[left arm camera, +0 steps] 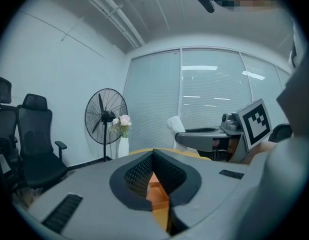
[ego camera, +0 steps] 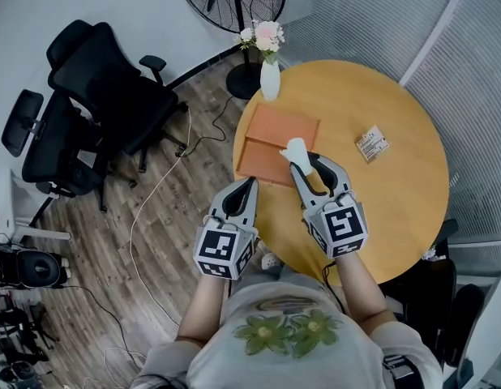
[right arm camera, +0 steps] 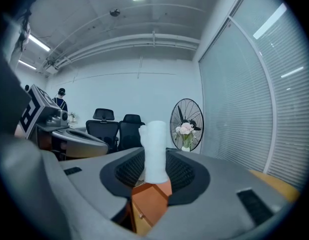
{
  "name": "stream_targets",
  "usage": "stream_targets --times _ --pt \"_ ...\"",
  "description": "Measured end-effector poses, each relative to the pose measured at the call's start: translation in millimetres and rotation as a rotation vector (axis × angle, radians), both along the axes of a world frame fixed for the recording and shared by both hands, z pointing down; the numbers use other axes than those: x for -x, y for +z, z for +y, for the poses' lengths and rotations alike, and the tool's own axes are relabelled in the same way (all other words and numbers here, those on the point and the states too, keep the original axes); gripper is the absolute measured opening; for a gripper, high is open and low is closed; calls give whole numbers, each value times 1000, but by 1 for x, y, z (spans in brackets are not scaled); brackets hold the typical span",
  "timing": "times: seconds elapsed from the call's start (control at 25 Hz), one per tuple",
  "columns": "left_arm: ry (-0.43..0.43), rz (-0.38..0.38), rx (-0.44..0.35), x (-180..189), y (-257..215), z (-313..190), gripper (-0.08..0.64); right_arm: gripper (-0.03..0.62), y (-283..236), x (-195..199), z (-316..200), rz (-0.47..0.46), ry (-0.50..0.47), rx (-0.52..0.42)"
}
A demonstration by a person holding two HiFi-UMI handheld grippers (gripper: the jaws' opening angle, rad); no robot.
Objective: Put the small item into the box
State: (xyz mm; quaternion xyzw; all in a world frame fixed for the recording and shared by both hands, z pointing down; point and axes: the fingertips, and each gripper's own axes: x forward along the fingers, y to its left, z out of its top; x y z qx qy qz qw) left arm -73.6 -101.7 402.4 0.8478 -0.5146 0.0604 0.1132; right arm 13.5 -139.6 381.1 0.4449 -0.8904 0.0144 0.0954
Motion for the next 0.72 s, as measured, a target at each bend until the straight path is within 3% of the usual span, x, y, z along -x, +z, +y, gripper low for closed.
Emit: stream_targets --times 0.72 --pt "26 -27 9 -7 19 -52 2 138 43 3 -42 45 2 65"
